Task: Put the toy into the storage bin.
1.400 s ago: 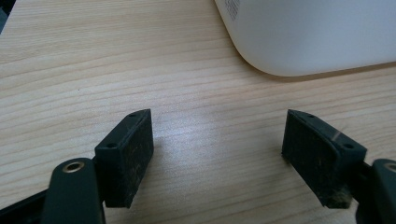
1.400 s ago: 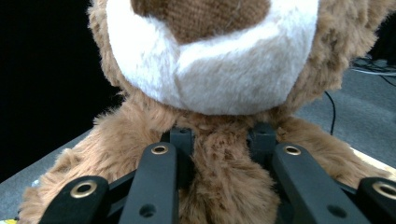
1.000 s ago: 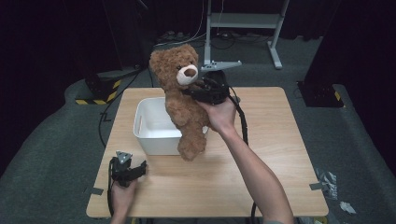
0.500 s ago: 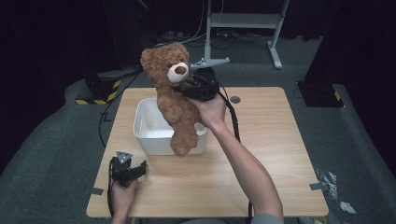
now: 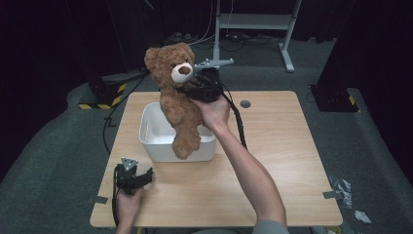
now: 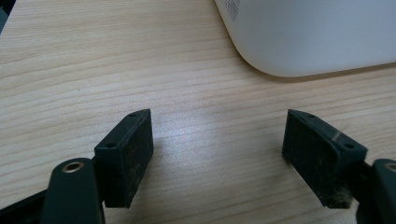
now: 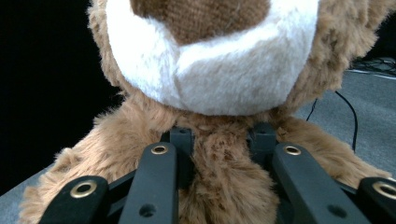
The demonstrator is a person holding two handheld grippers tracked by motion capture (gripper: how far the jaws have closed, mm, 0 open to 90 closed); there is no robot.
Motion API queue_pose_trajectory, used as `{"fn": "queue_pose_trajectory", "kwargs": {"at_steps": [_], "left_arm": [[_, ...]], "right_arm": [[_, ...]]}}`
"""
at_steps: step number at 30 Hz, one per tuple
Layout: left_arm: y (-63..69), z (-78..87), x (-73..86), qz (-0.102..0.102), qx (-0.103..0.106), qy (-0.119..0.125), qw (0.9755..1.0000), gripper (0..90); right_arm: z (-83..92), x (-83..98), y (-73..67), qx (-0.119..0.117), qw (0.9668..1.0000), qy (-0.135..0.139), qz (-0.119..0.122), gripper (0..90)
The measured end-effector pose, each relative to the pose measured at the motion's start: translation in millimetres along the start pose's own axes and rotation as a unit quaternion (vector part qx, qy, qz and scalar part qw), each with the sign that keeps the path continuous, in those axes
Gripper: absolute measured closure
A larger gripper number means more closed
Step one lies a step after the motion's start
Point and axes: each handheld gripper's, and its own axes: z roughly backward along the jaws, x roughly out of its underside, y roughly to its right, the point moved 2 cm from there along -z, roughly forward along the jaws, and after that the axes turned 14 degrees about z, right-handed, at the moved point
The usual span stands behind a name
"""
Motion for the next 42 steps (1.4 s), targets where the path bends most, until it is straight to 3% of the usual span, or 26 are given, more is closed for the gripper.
{"fn": "queue_pose_trajectory", "kwargs": {"at_steps": [30,42], "left_arm": [[-0.2,0.2,-0.2,-0.002,0.0,-0.001,1.0,24.5],[0.0,0.2,0.1,-0.001,0.002,0.0,1.0,24.5]], "right_arm": [[-26.1,10.0,10.4,0.023,0.9992,-0.017,-0.027,70.2],[-39.3,14.7,8.0,0.023,0.999,-0.032,-0.021,70.1]]}}
